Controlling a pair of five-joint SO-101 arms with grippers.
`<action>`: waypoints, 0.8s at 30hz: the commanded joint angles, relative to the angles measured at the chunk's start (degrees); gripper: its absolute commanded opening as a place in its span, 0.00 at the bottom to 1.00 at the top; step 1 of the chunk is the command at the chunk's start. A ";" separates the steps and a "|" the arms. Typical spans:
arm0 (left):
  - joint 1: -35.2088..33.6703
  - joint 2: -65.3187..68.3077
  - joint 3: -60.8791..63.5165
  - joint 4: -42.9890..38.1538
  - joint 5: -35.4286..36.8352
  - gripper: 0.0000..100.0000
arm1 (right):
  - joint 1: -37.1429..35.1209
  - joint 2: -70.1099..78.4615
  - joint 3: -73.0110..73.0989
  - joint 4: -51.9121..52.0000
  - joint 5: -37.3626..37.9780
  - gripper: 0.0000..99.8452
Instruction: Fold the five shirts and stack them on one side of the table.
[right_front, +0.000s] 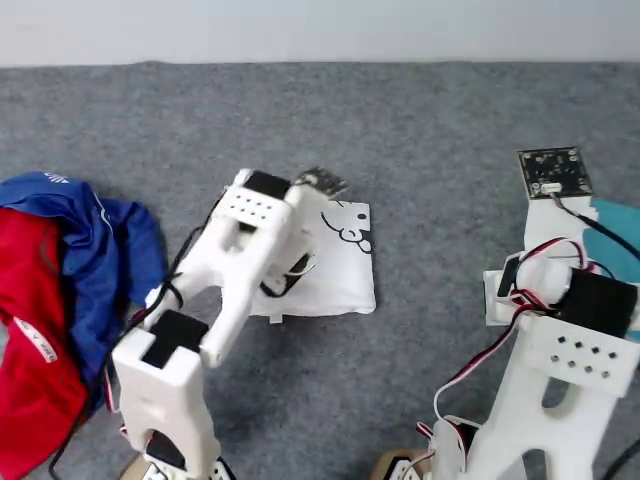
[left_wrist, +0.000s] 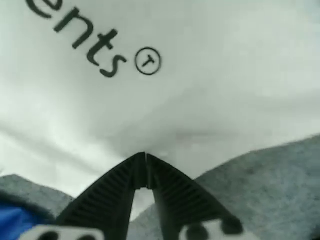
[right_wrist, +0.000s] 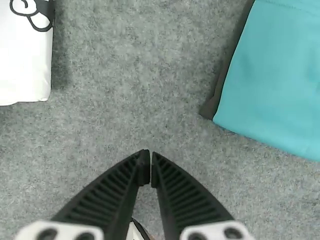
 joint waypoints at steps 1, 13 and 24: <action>-2.37 -0.26 4.79 -5.45 -0.79 0.00 | 0.75 -1.19 -0.26 2.07 0.62 0.02; -2.29 -0.97 -7.96 6.15 -2.55 0.00 | 0.48 -1.19 -0.26 1.89 0.62 0.02; -6.77 -15.38 -14.81 12.40 0.35 0.00 | -0.04 -1.10 3.69 1.71 0.09 0.03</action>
